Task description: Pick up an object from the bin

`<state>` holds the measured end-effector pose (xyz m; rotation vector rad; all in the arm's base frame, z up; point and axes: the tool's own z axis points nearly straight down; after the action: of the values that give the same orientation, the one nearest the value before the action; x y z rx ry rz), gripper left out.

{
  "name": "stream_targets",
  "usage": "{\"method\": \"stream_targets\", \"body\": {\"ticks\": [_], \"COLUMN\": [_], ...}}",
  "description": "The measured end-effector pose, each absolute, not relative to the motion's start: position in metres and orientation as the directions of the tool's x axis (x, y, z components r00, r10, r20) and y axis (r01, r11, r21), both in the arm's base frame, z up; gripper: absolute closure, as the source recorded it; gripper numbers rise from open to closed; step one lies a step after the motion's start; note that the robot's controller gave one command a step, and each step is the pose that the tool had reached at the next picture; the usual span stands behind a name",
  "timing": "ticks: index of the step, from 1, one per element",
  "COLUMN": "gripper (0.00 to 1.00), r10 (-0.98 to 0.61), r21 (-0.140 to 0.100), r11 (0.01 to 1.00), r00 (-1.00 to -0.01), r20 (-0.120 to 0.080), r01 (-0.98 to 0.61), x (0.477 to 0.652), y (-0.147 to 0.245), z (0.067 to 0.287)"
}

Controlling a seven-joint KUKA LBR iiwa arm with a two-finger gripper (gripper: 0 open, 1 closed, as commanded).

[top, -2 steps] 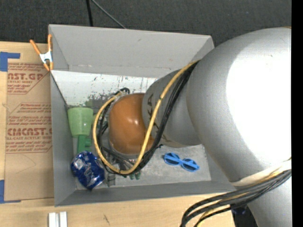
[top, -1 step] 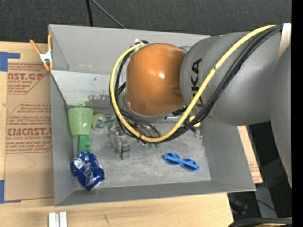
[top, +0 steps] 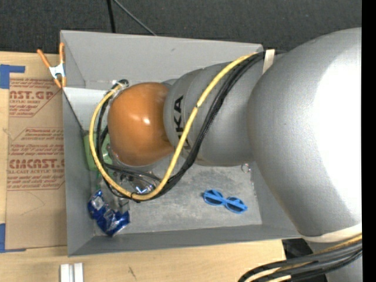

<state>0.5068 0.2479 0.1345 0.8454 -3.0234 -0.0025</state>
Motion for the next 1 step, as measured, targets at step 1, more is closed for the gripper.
{"method": "stream_targets", "body": {"ticks": [1], "gripper": [0.00], "r10": [-0.517], "r21": [0.001], "r11": [0.856], "r00": [-0.856], "r20": [-0.001], "r01": [-0.517], "x": [0.5080], "y": [0.2472], "z": [0.1362]}}
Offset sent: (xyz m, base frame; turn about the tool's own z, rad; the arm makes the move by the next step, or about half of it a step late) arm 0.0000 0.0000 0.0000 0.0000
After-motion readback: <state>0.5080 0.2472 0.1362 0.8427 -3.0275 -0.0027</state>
